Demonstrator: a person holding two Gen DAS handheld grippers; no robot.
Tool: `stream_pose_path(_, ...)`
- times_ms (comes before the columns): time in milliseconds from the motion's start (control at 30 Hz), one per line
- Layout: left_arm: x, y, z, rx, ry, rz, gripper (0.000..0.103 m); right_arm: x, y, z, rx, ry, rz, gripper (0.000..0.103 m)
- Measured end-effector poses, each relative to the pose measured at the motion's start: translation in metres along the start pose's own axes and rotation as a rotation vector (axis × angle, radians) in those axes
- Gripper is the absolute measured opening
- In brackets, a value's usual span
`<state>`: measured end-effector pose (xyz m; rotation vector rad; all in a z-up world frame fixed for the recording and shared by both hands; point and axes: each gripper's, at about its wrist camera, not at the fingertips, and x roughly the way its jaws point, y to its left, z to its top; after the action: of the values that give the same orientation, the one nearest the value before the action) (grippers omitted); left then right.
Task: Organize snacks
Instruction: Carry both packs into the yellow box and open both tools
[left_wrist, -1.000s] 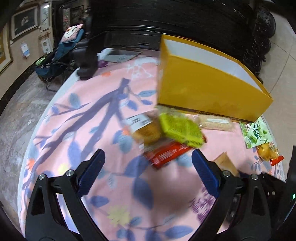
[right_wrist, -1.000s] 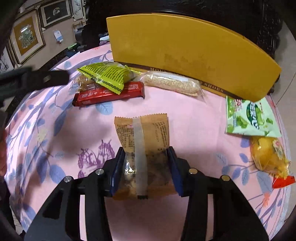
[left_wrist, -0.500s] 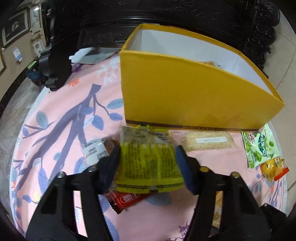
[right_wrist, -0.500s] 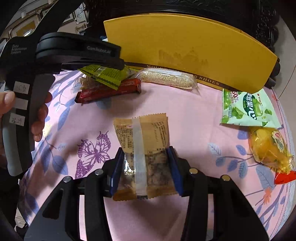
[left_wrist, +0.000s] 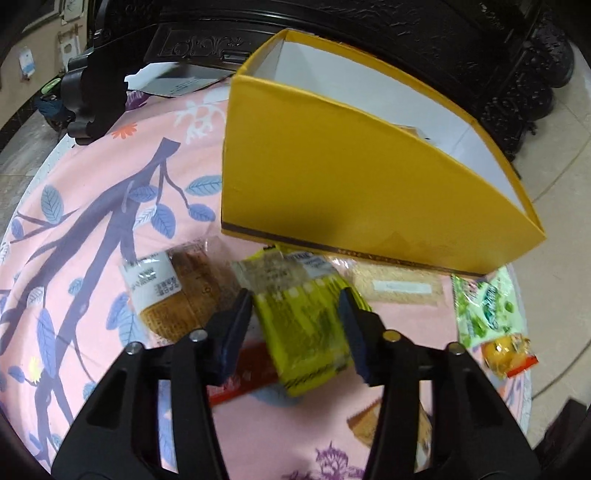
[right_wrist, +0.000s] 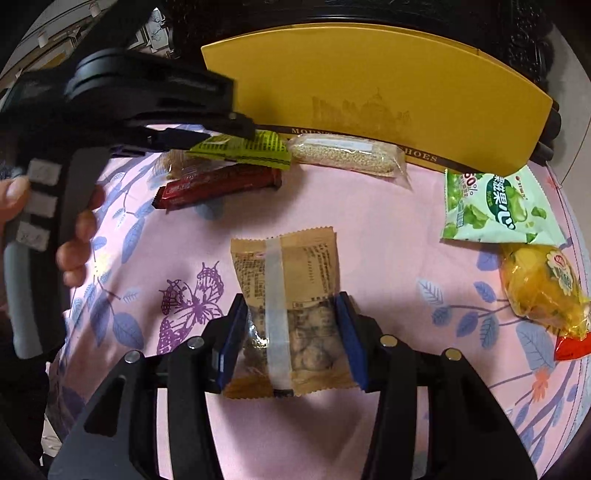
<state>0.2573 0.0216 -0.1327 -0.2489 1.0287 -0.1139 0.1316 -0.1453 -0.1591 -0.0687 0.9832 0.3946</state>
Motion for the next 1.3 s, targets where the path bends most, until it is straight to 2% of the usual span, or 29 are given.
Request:
stream_pose_path(67,0.008,-0.001,0.002,-0.001,0.002,0.005,0.070,0.000,-0.002,0.000,0.004,0.001,0.006,0.050)
stream_pose_path(133,0.012,-0.004,0.003,0.008,-0.016,0.026,0.073,-0.001,-0.004,0.001,0.010,-0.001,0.013,0.050)
stream_pose_path(233,0.013,-0.007,0.002,0.016,-0.025,0.046,0.072,-0.001,-0.004,0.001,0.007,-0.001,0.011,0.050)
stream_pose_path(300,0.008,-0.008,-0.002,0.009,-0.018,0.012,0.068,-0.002,-0.003,0.002,0.007,0.000,0.013,0.050)
stream_pose_path(367,0.007,-0.010,-0.008,0.002,0.015,-0.041,0.068,-0.002,-0.004,0.002,0.009,0.000,0.015,0.050)
stream_pose_path(400,0.007,-0.012,-0.009,0.009,0.023,-0.042,0.068,-0.002,-0.004,0.002,0.009,-0.001,0.018,0.052)
stream_pose_path(500,0.020,-0.023,-0.001,0.046,0.066,0.017,0.072,-0.001,-0.001,0.002,-0.007,-0.001,0.016,0.056)
stream_pose_path(533,0.031,-0.027,0.001,0.054,0.112,0.024,0.075,0.000,0.001,0.002,-0.014,0.001,0.014,0.056)
stream_pose_path(600,0.036,-0.039,-0.001,0.117,0.109,0.068,0.078,-0.001,0.000,0.002,-0.008,0.003,0.026,0.056)
stream_pose_path(633,0.038,-0.046,-0.005,0.158,0.109,0.102,0.075,-0.001,-0.002,0.003,0.002,0.002,0.036,0.056)
stream_pose_path(667,0.037,-0.050,-0.009,0.184,0.098,0.110,0.070,-0.002,-0.004,0.003,0.019,0.000,0.050,0.056)
stream_pose_path(733,0.033,-0.052,-0.018,0.211,0.075,0.115,0.068,-0.002,-0.007,0.003,0.040,-0.003,0.058,0.054)
stream_pose_path(767,0.031,-0.052,-0.020,0.219,0.066,0.122,0.066,-0.003,-0.007,0.003,0.043,-0.007,0.042,0.049)
stream_pose_path(800,0.026,-0.052,-0.026,0.227,0.049,0.132,0.065,-0.003,-0.008,0.003,0.044,-0.010,0.036,0.044)
stream_pose_path(967,0.006,-0.037,-0.050,0.222,0.002,0.138,0.064,-0.008,-0.013,0.002,0.091,-0.033,0.010,0.040)
stream_pose_path(1100,-0.015,-0.026,-0.070,0.202,-0.008,0.094,0.064,-0.015,-0.017,-0.002,0.108,-0.044,-0.013,0.038)
stream_pose_path(1300,-0.061,-0.022,-0.078,0.216,-0.078,0.054,0.064,-0.038,-0.022,-0.012,0.128,-0.087,-0.032,0.038)
